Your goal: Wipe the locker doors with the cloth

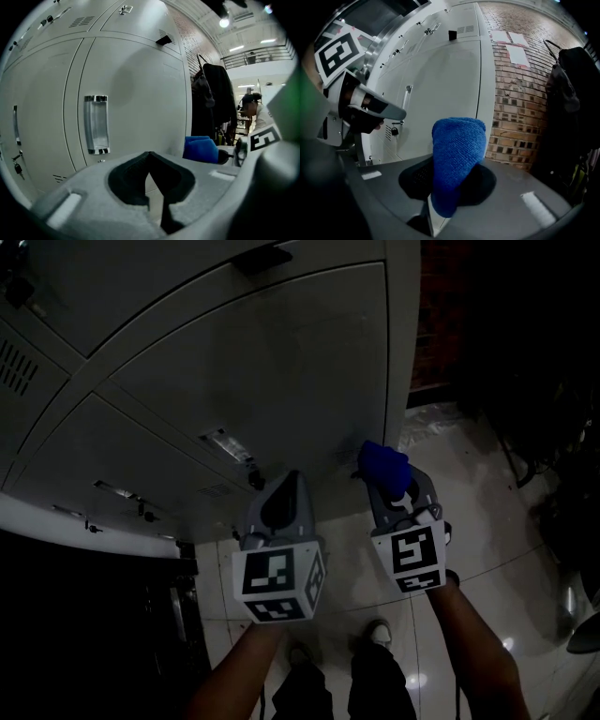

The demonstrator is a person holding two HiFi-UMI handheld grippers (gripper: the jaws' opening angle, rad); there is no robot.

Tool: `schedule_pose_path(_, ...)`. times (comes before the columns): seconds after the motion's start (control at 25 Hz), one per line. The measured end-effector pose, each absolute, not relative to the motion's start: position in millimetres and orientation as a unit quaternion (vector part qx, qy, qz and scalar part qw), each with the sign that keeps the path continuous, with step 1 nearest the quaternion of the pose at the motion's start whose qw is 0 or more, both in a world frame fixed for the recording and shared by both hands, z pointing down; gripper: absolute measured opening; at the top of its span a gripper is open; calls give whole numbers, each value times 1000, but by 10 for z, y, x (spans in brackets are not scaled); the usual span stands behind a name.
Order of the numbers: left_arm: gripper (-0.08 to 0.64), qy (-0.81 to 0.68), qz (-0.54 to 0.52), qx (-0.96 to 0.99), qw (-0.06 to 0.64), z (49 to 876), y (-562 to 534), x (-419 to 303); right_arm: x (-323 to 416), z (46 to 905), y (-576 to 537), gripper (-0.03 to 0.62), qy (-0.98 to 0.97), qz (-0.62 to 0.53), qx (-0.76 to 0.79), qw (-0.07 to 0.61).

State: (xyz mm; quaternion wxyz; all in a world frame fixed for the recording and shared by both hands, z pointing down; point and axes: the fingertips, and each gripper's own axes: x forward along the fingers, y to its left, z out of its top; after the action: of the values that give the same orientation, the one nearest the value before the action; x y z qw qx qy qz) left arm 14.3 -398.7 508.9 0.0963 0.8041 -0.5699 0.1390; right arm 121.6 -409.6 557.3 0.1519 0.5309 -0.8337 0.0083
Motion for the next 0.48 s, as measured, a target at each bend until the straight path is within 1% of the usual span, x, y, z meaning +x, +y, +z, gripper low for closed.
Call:
schedule_pose_path(0.28, -5, -574, 155, 798, 98, 4579, -3688, 232, 1071, 4813, -3728, 84, -846, 21, 515, 140)
schedule_pose_path(0.48, -5, -572, 156, 801, 84, 4223, -3402, 207, 850, 4373, -3424, 84, -853, 34, 505, 127)
